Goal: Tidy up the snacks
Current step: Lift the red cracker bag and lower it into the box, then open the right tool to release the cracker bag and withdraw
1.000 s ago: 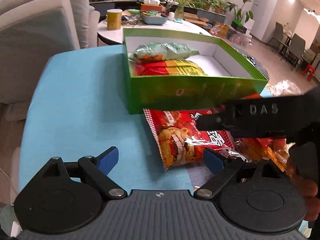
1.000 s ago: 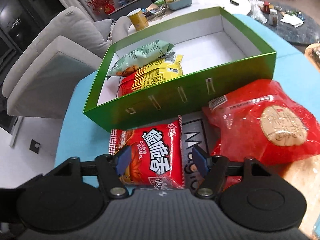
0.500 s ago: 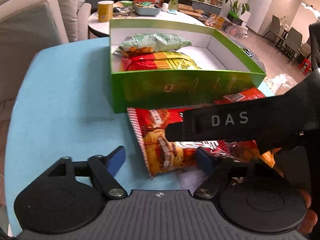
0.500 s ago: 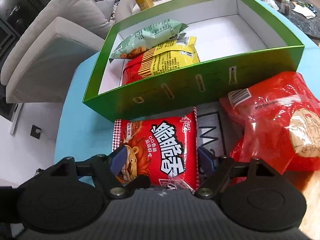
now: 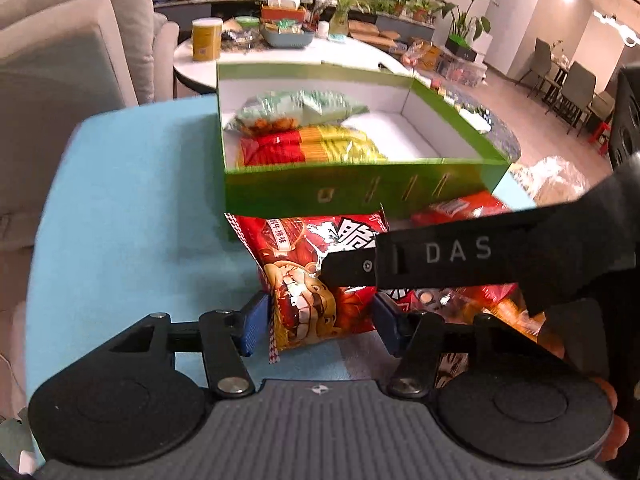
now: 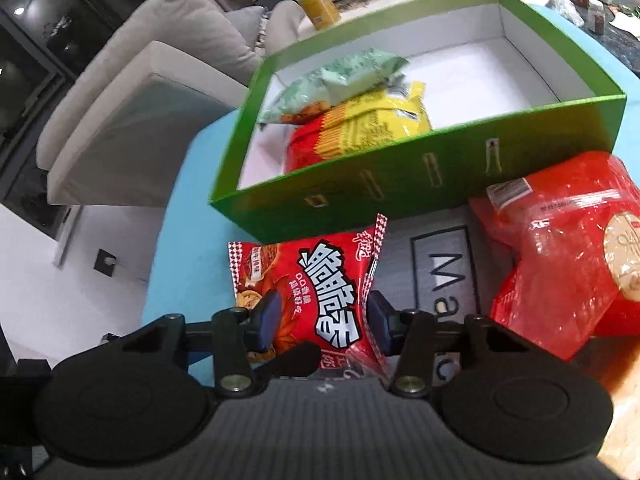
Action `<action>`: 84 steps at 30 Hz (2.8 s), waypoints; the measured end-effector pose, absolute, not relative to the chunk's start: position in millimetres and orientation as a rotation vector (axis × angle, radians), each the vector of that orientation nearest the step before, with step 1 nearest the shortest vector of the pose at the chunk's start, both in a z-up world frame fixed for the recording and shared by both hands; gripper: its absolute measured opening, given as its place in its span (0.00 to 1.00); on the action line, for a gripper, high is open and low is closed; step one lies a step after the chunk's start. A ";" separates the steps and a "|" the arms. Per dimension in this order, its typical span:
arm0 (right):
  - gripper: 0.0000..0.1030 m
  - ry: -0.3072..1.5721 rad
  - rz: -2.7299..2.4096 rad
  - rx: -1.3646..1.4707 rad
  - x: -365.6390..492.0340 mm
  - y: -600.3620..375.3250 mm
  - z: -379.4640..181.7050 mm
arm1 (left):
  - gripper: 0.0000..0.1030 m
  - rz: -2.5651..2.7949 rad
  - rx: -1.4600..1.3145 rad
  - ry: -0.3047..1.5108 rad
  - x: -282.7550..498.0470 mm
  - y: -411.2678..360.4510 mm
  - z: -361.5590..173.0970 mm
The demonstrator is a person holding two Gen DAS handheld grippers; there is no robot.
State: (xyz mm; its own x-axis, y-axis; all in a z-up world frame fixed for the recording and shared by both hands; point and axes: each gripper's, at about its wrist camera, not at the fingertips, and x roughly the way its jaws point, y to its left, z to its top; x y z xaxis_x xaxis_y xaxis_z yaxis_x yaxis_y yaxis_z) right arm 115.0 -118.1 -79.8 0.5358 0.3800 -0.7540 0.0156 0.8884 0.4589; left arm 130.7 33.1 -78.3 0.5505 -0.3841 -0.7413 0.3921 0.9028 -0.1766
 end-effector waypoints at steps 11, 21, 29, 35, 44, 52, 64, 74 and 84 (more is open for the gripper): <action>0.78 0.847 0.257 0.427 107.4 -131.8 -33.6 | 0.53 -0.471 0.036 0.757 124.0 16.2 -34.4; 0.78 0.781 0.225 0.403 114.6 -157.2 -17.8 | 0.53 -0.502 0.067 0.736 134.1 -19.3 -19.7; 0.78 0.763 0.197 0.425 122.4 -184.8 -21.2 | 0.53 -0.524 0.068 0.762 148.6 -46.5 -26.1; 0.78 0.752 0.185 0.447 134.7 -205.9 -24.8 | 0.53 -0.539 0.076 0.762 160.1 -67.2 -25.7; 0.78 0.742 0.169 0.481 152.4 -232.8 -30.2 | 0.53 -0.545 0.118 0.758 177.7 -95.4 -26.1; 0.78 0.738 0.147 0.493 169.0 -248.0 -36.2 | 0.53 -0.554 0.145 0.774 202.4 -116.2 -34.3; 0.78 0.762 0.121 0.525 184.6 -263.2 -57.4 | 0.58 -0.537 0.143 0.825 221.0 -120.5 -56.7; 0.78 0.751 0.122 0.508 170.9 -262.1 -49.1 | 0.63 -0.524 0.144 0.813 207.6 -110.4 -51.1; 0.78 0.741 0.102 0.489 147.1 -264.8 -40.8 | 0.64 -0.507 0.170 0.801 188.0 -103.0 -43.2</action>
